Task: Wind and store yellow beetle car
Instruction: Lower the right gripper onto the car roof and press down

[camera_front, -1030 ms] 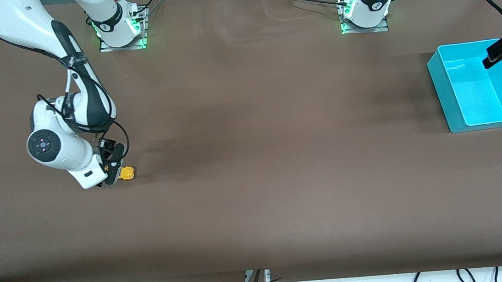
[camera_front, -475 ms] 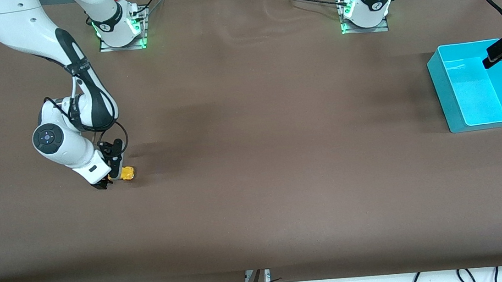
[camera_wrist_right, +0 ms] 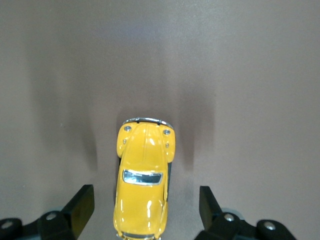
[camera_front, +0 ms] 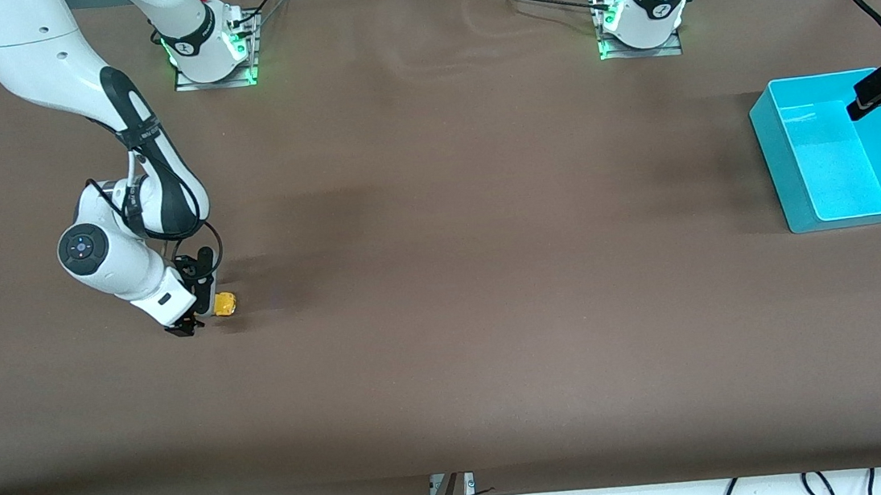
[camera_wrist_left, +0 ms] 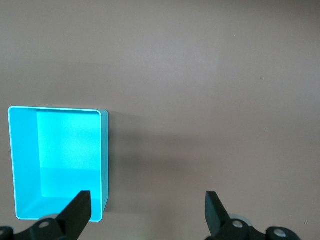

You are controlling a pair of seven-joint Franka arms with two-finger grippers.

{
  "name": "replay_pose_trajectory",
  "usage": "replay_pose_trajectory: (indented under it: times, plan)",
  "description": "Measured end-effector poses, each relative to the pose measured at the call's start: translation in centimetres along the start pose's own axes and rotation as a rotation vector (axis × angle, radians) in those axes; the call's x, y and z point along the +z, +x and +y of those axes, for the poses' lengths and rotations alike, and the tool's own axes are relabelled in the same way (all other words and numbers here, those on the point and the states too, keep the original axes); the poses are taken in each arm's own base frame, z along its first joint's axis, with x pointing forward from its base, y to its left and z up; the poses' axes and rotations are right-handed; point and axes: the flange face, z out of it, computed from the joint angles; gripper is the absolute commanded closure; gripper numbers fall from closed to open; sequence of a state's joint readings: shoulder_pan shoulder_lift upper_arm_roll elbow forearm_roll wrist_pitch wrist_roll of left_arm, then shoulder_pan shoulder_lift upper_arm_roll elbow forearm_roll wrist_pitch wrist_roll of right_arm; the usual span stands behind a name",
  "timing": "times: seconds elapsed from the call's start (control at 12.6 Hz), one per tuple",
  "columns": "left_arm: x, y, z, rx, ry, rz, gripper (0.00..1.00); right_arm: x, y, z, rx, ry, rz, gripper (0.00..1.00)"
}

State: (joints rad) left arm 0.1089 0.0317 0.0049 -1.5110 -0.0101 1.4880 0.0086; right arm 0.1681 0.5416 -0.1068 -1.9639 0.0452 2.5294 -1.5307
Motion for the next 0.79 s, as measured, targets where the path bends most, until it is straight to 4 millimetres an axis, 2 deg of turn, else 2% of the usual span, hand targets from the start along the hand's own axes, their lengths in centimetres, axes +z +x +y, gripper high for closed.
replay_pose_trajectory:
  times: [0.08,0.24,0.48,0.79]
  plan:
    - [0.0,0.0,0.0,0.0,0.0,0.0,0.0,0.15,-0.01,0.04,-0.003,-0.005,0.002,0.41]
    - [0.0,0.0,0.0,0.0,0.0,0.0,0.0,0.19,0.0,0.08,-0.005,-0.009,0.003,0.56]
    - [0.0,0.0,0.0,0.0,0.0,0.0,0.0,0.12,0.09,0.11,-0.009,-0.011,0.004,0.67]
    - [0.0,0.0,0.0,0.0,0.0,0.0,0.0,0.12,0.22,0.11,-0.012,-0.011,0.004,0.67]
